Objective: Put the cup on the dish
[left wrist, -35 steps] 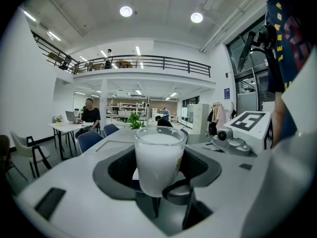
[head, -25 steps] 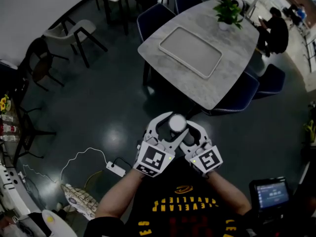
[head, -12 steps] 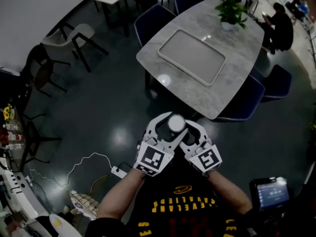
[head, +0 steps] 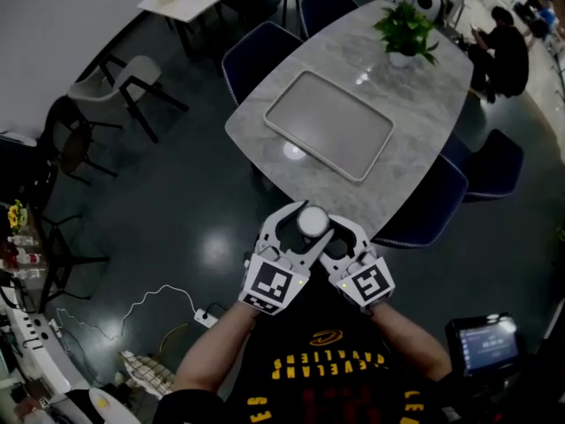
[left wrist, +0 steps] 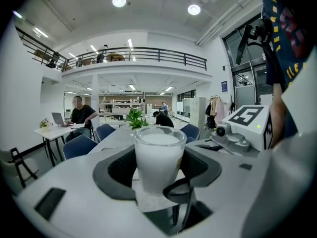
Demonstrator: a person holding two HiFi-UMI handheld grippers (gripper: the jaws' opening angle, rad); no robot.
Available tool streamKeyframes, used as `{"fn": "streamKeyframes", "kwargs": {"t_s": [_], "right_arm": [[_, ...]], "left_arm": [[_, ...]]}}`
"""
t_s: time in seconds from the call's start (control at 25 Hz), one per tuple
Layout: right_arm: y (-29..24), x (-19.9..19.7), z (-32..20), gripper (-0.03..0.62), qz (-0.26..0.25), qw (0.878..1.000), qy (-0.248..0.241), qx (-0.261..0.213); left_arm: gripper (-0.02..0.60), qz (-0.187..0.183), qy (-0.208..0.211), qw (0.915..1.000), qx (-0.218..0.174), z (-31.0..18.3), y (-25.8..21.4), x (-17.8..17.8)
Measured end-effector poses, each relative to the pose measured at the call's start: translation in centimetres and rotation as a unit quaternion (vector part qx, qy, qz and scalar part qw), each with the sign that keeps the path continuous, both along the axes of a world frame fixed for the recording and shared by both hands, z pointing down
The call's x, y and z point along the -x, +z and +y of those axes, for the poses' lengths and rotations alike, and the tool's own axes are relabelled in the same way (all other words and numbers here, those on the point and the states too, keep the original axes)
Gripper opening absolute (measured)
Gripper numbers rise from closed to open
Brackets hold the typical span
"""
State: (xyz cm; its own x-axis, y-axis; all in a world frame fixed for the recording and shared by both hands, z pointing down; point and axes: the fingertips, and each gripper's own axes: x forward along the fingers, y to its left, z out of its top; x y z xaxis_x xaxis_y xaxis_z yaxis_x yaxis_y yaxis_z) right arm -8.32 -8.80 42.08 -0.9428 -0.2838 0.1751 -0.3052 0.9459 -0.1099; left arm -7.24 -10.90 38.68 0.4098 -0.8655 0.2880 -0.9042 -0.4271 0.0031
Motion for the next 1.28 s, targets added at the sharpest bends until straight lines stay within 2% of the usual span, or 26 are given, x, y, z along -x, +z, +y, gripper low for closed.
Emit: {"fn": "streamKeyframes", "kwargs": {"t_s": [0.36,0.68,1.28], "right_arm": [[0.1,-2.4,-6.2,0.21,0.007,1.0,0.001,-0.015],[0.3,-2.7,-10.4,0.21,0.007,1.0,0.015,-0.018],[1.3,1.1,-19.8,0.21,0.025,0.997,0.065,-0.014]], "left_arm": [[0.264,-0.009,0.007,0.9999,-0.006,-6.0,0.1,-2.5],[0.264,-0.017,0.022,0.9996,-0.01,-10.2,0.3,-2.9],[0.264,-0.008,0.081,0.9966,-0.008,-19.4,1.3,0.7]]}}
